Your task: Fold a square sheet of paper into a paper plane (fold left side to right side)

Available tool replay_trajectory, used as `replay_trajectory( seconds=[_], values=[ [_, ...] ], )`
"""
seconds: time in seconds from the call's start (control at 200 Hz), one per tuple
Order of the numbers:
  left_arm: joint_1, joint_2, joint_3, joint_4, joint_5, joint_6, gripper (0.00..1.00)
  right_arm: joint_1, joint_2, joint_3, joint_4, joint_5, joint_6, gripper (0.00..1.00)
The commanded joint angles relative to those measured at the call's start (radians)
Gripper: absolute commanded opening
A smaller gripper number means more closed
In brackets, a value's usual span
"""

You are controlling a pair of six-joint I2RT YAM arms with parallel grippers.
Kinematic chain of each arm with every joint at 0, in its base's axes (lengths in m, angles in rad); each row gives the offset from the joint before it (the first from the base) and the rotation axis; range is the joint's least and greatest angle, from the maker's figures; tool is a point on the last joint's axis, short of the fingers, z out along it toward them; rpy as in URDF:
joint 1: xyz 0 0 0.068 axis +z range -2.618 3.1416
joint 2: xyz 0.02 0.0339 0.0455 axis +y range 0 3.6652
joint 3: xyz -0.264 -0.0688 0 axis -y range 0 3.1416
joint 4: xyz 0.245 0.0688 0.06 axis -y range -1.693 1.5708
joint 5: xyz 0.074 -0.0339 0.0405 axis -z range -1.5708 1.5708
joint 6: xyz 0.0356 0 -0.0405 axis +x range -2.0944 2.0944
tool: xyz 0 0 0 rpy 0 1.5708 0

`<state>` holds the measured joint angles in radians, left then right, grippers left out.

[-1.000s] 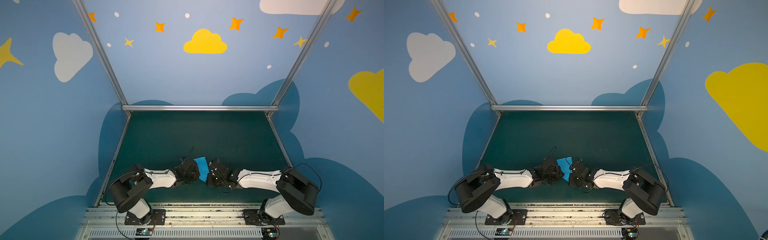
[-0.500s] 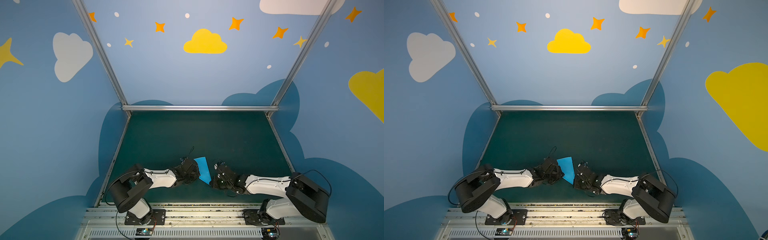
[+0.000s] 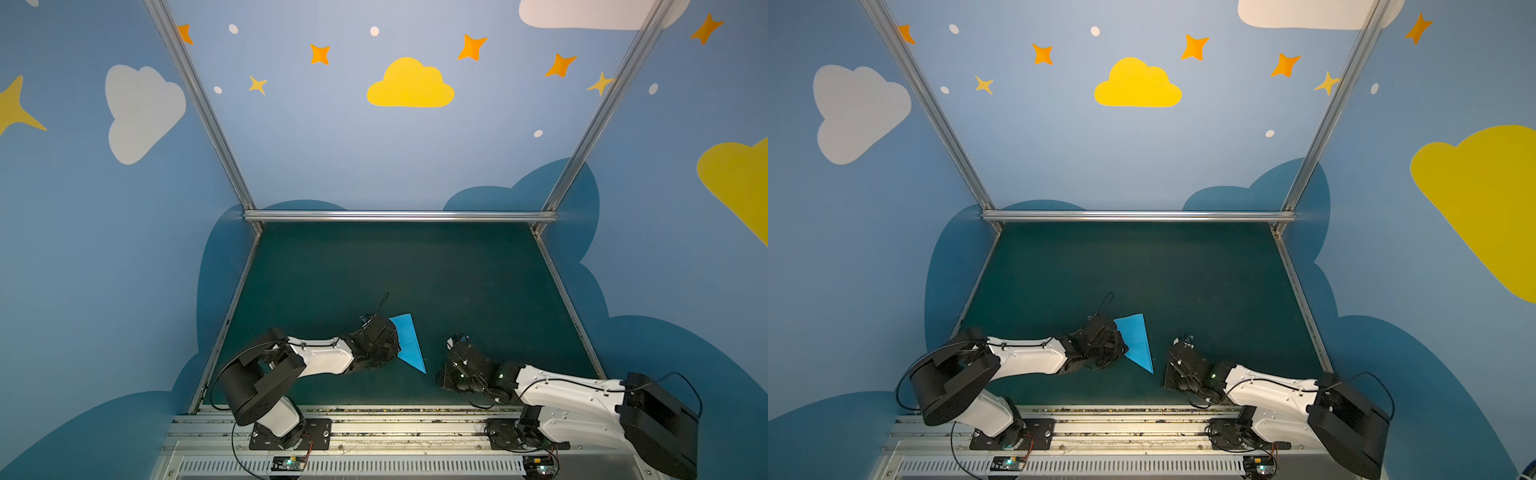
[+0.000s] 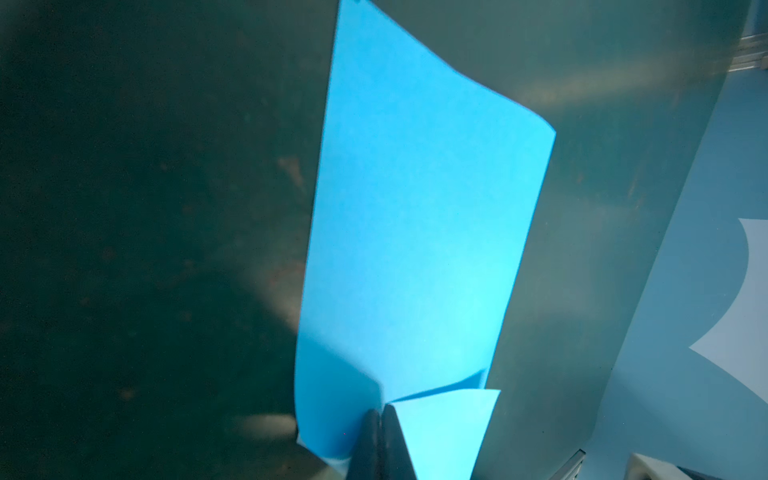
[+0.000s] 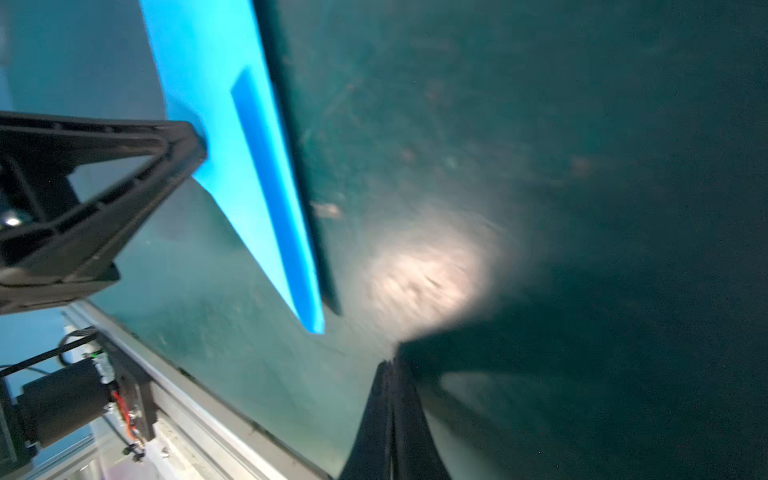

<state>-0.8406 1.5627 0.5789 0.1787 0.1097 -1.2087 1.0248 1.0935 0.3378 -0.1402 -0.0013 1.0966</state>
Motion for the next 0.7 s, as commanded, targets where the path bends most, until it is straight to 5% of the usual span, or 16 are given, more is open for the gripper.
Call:
replay_trajectory(
  seconds=[0.0, 0.38, 0.696],
  values=[
    [0.01, 0.029, -0.014, -0.139, -0.075, 0.015, 0.04, -0.003, -0.039, 0.055, -0.146, 0.033, -0.017, 0.0],
    [0.009, 0.022, -0.016, -0.143, -0.077, 0.017, 0.04, -0.007, 0.26, 0.315, -0.047, -0.058, -0.138, 0.0],
    [0.012, -0.008, -0.01, -0.168, -0.093, 0.032, 0.04, -0.011, 0.456, 0.305, 0.049, -0.07, -0.113, 0.0]
  ],
)
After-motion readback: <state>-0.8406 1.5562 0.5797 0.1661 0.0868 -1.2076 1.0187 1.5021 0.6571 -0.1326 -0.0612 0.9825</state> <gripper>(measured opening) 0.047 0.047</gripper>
